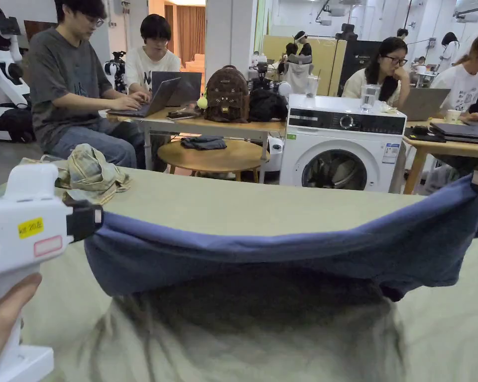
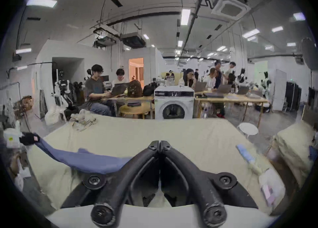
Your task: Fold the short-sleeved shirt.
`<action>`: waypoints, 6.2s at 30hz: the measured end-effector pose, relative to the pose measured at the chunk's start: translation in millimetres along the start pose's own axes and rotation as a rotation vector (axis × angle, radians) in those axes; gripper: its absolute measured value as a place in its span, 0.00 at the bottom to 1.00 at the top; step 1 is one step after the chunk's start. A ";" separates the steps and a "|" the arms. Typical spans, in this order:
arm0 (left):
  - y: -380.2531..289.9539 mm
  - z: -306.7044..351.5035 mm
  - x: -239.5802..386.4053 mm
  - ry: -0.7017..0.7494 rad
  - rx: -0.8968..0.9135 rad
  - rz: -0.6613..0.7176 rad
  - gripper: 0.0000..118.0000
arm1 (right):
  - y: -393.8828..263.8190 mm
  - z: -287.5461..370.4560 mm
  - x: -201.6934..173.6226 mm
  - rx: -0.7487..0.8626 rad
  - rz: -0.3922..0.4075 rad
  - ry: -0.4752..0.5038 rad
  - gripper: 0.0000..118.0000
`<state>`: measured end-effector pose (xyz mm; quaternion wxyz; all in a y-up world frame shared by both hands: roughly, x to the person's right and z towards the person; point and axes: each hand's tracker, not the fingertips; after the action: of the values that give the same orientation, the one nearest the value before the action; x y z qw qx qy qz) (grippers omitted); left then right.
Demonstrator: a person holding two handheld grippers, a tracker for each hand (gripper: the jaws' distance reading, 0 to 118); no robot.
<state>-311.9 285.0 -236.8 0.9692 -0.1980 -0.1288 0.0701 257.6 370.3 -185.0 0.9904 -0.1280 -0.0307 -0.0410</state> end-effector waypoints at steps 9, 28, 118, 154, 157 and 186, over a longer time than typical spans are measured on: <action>-126.8 63.7 -27.1 0.008 -0.170 0.076 0.00 | -154.9 80.9 10.0 -0.286 -0.025 0.004 0.00; -120.7 68.0 -4.3 0.080 -0.142 -0.089 0.51 | -218.8 98.3 12.9 -0.269 -0.026 -0.028 0.51; -105.0 -40.2 -43.4 0.022 -0.302 0.029 0.01 | -205.0 -27.9 52.4 -0.429 -0.196 0.029 0.00; -52.4 -65.7 38.1 -0.094 0.022 -0.110 0.00 | -174.0 -83.1 -89.8 -0.149 0.117 -0.018 0.00; -57.0 -62.9 34.7 -0.078 -0.005 -0.118 0.00 | -181.1 -79.5 -91.2 -0.157 0.106 -0.009 0.00; -145.6 -133.2 -56.6 0.082 -0.533 0.113 0.00 | -214.2 -30.5 34.6 -0.349 -0.142 -0.129 0.46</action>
<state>-316.8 93.0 -309.2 0.8819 -0.4555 -0.0923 0.0795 274.4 153.6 -158.2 0.9438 -0.2976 -0.0954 -0.1073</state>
